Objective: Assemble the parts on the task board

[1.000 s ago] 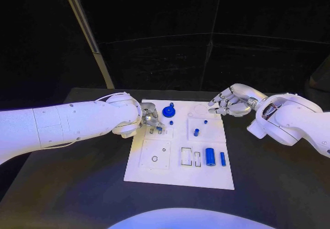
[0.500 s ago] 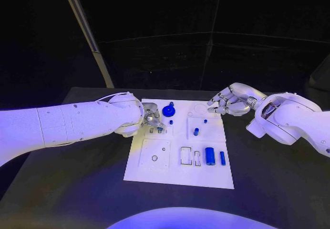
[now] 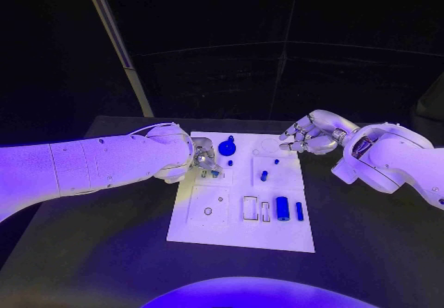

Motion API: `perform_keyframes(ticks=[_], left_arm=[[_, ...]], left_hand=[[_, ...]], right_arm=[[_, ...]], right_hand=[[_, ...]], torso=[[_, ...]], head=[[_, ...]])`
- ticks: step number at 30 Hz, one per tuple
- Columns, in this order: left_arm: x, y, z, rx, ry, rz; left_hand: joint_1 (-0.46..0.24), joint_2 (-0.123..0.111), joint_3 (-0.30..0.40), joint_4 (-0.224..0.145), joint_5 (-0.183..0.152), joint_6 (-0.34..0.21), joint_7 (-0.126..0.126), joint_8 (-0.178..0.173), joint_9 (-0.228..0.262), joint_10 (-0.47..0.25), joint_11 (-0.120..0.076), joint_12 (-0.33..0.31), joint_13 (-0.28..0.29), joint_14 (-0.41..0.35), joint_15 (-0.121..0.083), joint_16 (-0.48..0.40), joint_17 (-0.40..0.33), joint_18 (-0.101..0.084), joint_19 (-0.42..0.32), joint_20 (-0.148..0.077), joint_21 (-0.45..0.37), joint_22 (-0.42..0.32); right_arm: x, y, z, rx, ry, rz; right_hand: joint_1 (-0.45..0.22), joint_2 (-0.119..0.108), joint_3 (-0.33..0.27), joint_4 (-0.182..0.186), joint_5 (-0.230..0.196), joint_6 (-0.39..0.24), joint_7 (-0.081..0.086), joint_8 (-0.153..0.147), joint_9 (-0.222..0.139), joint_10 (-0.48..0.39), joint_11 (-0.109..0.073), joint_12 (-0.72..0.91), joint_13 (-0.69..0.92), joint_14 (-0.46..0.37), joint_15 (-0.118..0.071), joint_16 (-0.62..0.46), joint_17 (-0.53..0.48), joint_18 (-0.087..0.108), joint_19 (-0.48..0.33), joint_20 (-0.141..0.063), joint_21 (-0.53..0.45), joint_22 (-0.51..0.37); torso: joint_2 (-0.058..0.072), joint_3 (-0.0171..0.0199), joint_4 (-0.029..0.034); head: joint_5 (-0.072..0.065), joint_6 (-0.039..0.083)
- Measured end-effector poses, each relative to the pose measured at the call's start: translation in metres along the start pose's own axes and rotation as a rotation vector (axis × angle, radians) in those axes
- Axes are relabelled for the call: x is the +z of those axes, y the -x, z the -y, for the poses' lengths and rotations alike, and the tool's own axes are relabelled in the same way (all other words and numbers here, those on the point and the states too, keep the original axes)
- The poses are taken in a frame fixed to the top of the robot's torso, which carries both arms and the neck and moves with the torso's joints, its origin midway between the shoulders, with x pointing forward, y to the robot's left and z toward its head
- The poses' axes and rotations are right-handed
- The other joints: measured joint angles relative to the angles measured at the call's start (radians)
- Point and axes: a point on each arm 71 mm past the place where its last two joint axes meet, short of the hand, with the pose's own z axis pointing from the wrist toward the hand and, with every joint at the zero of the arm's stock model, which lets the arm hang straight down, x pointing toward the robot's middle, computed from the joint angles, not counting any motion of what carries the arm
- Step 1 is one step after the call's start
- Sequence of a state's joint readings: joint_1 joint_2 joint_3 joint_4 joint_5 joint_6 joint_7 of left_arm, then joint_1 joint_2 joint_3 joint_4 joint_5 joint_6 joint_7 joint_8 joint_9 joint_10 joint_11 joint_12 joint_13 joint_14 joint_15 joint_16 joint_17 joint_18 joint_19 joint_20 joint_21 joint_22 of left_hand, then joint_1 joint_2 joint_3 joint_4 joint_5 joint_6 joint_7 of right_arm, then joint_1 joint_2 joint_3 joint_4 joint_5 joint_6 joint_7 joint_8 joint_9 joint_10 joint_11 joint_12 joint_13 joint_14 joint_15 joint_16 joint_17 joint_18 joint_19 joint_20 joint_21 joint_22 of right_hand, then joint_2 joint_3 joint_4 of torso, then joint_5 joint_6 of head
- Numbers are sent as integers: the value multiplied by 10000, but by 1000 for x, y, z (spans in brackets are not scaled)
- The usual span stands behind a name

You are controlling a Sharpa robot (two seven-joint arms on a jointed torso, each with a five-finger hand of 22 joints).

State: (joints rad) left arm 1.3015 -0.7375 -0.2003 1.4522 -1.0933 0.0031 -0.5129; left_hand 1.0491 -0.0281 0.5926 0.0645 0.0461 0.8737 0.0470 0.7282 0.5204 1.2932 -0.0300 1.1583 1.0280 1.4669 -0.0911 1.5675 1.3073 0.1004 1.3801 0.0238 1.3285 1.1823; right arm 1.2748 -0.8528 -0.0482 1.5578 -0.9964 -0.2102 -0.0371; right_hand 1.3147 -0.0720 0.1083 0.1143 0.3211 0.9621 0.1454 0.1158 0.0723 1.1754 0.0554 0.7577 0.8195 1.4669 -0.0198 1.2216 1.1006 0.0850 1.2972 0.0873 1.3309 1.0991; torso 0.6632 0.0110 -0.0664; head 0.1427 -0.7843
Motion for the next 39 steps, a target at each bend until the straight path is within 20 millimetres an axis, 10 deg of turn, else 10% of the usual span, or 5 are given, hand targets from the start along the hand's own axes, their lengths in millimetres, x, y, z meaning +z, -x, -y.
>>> perform_keyframes(ticks=[24,32,39], left_arm=[[-1,-3,-4,35,81,-248],[0,-3,-3,26,101,-257],[2,-2,-4,15,169,-258]], left_hand=[[-198,-154,168,-106,43,58,10,158,55,96,-24,155,137,0,0,0,0,0,32,-32,45,132],[-1153,-384,1069,-958,41,244,-134,244,60,239,-93,305,266,0,0,0,0,-118,111,-38,133,287],[-1592,-459,708,-685,89,345,-235,273,-9,365,-148,423,372,0,0,0,0,-162,147,-74,193,397]], right_arm=[[0,0,0,-2,-13,4],[0,0,1,-3,-18,6],[0,0,1,-3,-20,8]], right_hand=[[0,0,0,0,42,-34,-33,36,0,0,0,0,-5,0,0,0,-8,1,0,0,0,-6],[0,0,0,0,42,-34,-34,41,0,0,0,0,-13,0,0,0,-11,1,0,0,0,-13],[0,0,0,0,42,-34,-34,41,0,0,0,0,-12,0,0,0,-11,0,0,0,0,-13]], torso=[[-1,0,0],[0,1,-4],[0,4,-10]], head=[[35,-53],[24,-64],[15,-67]])
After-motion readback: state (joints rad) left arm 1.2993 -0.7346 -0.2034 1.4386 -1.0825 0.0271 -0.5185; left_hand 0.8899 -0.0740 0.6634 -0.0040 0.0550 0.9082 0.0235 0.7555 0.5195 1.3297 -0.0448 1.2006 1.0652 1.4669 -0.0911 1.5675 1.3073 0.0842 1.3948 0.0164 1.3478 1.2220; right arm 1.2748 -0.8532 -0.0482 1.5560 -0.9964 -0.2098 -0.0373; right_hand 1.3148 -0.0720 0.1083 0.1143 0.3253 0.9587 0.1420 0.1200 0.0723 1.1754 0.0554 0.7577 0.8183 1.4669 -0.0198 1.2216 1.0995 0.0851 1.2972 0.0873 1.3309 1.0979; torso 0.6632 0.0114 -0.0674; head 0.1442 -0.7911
